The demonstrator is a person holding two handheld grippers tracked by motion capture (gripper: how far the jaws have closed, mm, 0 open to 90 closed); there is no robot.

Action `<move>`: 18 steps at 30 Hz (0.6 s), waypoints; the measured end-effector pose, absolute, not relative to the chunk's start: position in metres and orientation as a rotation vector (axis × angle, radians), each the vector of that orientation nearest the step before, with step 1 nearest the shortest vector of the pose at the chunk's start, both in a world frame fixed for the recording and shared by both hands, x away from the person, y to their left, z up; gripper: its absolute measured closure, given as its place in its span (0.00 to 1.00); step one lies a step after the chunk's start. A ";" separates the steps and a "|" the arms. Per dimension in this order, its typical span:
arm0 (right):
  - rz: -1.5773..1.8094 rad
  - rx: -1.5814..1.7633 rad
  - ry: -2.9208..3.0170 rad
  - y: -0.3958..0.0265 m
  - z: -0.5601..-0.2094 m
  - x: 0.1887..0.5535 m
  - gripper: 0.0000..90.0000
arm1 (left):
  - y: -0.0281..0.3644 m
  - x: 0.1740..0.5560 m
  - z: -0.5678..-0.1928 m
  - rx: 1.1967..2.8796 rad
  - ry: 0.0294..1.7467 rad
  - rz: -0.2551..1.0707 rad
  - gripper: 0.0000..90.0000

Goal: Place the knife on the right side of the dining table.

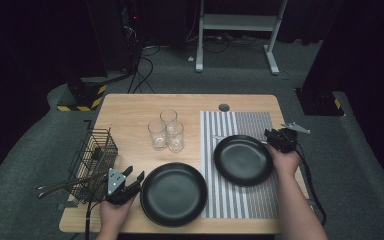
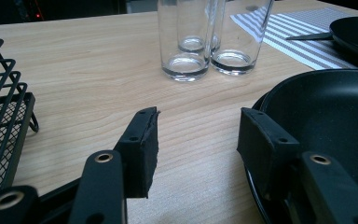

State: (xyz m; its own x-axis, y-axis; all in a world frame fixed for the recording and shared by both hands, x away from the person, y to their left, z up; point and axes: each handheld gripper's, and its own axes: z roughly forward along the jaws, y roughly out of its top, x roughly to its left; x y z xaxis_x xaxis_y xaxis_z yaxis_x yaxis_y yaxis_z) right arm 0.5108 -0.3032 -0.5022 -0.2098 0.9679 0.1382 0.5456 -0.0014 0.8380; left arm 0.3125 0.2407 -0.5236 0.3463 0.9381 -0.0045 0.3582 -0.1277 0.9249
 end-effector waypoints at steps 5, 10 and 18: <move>1.083 1.561 1.815 -0.306 -0.505 0.501 0.81 | 0.240 0.312 -0.524 1.676 1.173 0.780 0.54; 1.054 1.562 1.848 -0.307 -0.508 0.493 0.83 | 0.241 0.312 -0.524 1.673 1.176 0.777 0.54; 1.000 1.562 1.886 -0.306 -0.514 0.488 0.75 | 0.241 0.312 -0.524 1.670 1.177 0.774 0.54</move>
